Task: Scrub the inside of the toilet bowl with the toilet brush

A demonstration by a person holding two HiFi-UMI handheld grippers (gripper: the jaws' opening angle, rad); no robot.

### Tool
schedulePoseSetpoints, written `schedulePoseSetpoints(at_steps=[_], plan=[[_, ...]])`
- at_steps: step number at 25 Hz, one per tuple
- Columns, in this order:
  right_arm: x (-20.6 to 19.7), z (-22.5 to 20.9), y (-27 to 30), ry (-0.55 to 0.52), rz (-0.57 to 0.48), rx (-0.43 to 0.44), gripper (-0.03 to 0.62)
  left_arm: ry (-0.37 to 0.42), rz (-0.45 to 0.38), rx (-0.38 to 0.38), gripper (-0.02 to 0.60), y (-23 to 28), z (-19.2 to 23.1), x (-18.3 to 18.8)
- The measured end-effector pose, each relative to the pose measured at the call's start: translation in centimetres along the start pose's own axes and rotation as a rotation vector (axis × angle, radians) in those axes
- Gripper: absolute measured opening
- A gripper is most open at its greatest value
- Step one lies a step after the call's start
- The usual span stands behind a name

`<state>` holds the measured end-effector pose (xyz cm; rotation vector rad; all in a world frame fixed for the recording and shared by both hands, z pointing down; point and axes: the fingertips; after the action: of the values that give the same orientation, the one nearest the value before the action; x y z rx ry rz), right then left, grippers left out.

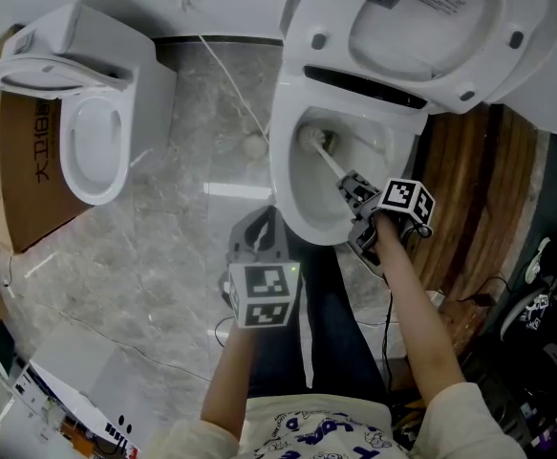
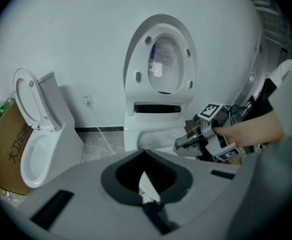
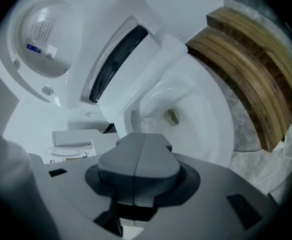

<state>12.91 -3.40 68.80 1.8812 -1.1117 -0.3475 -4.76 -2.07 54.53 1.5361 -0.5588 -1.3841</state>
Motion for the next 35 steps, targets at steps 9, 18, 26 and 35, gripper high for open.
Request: schedulePoseSetpoints(at_steps=[9, 18, 26, 35], plan=[[-3.6, -0.9, -2.1, -0.173, 0.138, -0.076, 0.172, 0.004, -0.007, 0.003, 0.002, -0.5, -0.3, 0.0], [-6.7, -5.9, -4.5, -0.223, 0.25, -0.162, 0.172, 0.003, -0.008, 0.01, 0.002, -0.9, -0.3, -0.3], [-5.8, -7.9, -6.1, -0.39, 0.31, -0.259, 0.172, 0.011, -0.009, 0.01, 0.002, -1.0, -0.4, -0.4], [-1.9, -8.1, -6.2, -0.881, 0.344, -0.499, 0.172, 0.007, -0.005, 0.019, 0.002, -1.1, -0.1, -0.7]])
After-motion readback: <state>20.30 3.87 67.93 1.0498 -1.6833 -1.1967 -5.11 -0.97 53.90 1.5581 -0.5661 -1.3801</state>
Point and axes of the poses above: the fingertips, and each gripper's own axes: y forward along the fingers, z to its left, x out of its top, and after that the axes turned 3 degrees about z, right-handed
